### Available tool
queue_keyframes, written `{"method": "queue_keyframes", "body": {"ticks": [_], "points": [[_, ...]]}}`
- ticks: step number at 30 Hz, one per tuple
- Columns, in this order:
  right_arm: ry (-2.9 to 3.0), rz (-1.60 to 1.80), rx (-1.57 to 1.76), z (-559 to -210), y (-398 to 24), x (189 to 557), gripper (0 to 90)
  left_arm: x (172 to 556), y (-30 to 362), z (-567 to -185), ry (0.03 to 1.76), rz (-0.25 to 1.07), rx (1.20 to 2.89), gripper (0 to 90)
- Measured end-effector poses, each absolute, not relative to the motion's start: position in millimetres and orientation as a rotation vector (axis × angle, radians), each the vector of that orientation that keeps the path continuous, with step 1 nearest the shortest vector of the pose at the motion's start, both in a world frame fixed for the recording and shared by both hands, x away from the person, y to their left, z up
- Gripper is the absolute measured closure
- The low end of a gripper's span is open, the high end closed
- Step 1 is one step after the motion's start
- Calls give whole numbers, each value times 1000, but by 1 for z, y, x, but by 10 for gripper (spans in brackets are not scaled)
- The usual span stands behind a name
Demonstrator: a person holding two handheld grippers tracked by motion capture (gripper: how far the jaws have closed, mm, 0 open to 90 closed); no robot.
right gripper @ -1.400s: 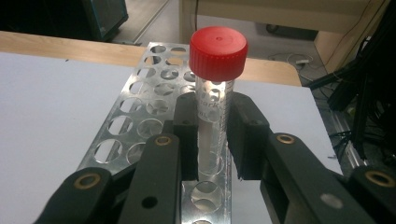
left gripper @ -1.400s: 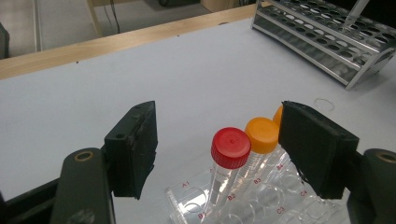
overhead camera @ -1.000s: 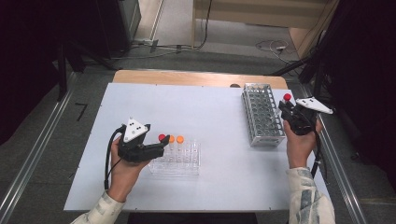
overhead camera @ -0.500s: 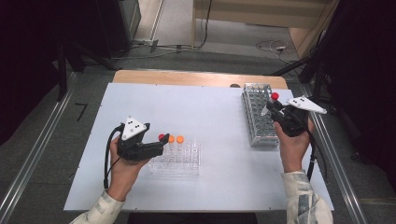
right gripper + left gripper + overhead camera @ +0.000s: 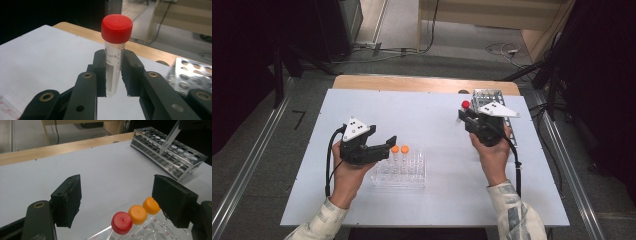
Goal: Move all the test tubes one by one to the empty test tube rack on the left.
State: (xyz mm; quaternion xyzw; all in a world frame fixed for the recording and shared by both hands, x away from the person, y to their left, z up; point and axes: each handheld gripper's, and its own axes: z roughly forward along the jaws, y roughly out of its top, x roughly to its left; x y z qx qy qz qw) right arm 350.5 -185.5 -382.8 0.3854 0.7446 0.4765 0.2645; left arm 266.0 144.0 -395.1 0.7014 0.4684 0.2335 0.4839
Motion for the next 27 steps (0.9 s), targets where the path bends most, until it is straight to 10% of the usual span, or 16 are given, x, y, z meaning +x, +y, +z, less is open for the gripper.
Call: {"method": "queue_keyframes", "body": {"ticks": [27], "points": [[2232, 1312, 870, -406, -84, 348, 721, 320, 85, -369, 1044, 552, 1725, 478]]}}
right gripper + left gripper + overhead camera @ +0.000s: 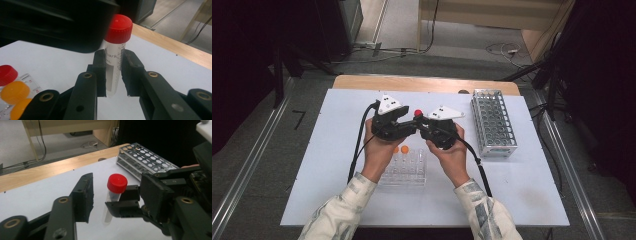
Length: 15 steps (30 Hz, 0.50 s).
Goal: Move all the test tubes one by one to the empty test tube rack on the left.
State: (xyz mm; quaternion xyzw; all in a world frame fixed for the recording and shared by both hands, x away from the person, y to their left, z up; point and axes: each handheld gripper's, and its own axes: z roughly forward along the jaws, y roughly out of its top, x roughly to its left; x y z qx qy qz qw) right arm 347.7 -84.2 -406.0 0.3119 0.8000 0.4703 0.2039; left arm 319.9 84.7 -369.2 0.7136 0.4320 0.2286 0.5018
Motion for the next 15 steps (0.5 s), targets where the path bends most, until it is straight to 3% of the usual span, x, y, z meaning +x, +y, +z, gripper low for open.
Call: {"method": "queue_keyframes", "body": {"ticks": [6, 9, 11, 15], "points": [[2236, 1327, 850, -403, -80, 344, 721, 325, 82, -374, 1050, 551, 1750, 586], [2239, 1324, 835, -403, -80, 344, 721, 326, 82, -374, 1045, 566, 1755, 687], [2239, 1322, 837, -403, -79, 343, 716, 326, 82, -374, 1044, 575, 1757, 696], [2240, 1321, 847, -402, -79, 344, 565, 326, 88, -371, 1052, 597, 1736, 702]]}}
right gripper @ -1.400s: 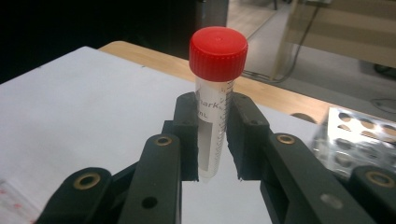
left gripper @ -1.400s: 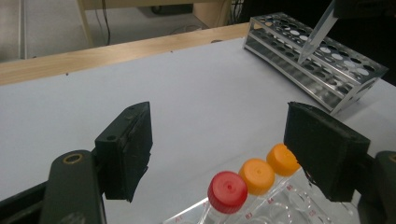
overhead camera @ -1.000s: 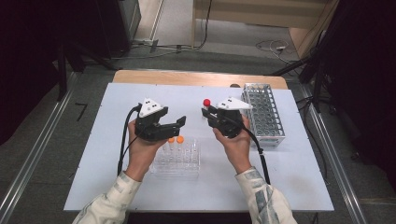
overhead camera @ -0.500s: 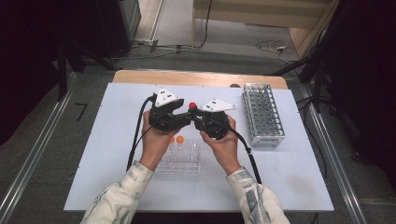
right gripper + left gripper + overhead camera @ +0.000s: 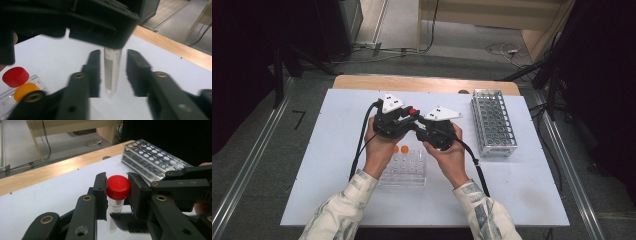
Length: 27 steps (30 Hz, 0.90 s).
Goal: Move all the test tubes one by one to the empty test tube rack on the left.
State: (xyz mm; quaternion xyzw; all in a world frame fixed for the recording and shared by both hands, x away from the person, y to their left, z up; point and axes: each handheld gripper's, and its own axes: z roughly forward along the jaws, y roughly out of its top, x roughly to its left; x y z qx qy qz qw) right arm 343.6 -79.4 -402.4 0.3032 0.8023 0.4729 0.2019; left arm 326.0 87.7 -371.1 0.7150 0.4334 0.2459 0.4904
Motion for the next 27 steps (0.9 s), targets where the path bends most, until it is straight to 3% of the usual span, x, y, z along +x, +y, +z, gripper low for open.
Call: {"method": "queue_keyframes", "body": {"ticks": [3, 12, 19, 27], "points": [[2246, 1334, 859, -400, -84, 344, 485, 326, 96, -369, 1072, 614, 1719, 703], [2204, 1336, 926, -395, -119, 346, 355, 315, 135, -365, 1132, 663, 1680, 701], [2176, 1304, 979, -399, -151, 345, 336, 295, 166, -361, 1156, 682, 1653, 702], [2158, 1277, 1017, -405, -173, 343, 334, 262, 172, -357, 1098, 677, 1692, 700]]}}
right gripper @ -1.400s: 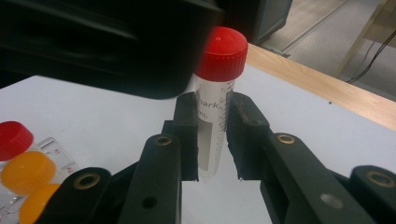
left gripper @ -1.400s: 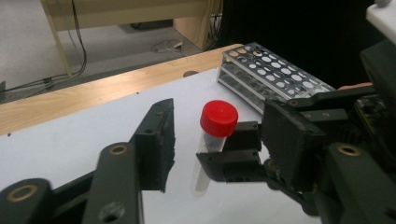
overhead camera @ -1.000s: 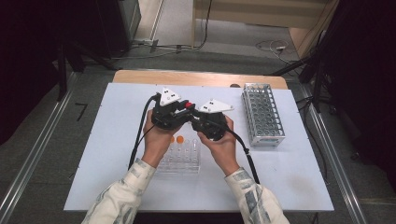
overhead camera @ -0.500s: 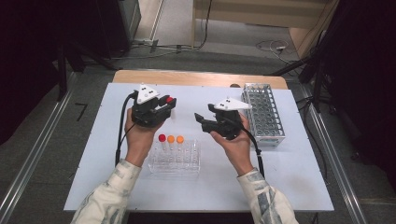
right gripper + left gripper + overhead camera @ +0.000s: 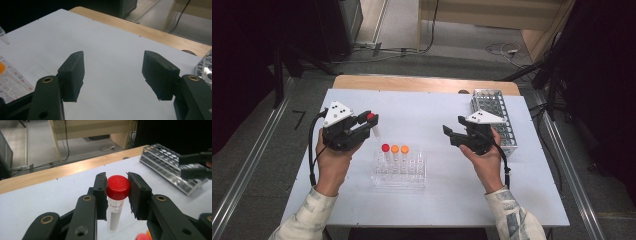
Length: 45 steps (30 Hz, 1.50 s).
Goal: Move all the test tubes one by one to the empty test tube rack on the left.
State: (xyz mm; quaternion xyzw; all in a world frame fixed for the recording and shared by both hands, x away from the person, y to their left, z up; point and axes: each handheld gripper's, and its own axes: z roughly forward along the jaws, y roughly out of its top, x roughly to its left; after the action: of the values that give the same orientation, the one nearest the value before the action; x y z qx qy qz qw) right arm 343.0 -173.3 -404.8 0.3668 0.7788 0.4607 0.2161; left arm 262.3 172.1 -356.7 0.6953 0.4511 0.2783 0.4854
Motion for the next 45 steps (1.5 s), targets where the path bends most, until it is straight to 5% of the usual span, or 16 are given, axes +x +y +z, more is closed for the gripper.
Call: {"method": "queue_keyframes", "body": {"ticks": [33, 45], "points": [[2147, 1260, 1039, -411, -191, 339, 333, 244, 170, -406, 1099, 575, 1751, 646], [2170, 1259, 1039, -416, -196, 337, 292, 241, 183, -408, 1154, 575, 1688, 346]]}}
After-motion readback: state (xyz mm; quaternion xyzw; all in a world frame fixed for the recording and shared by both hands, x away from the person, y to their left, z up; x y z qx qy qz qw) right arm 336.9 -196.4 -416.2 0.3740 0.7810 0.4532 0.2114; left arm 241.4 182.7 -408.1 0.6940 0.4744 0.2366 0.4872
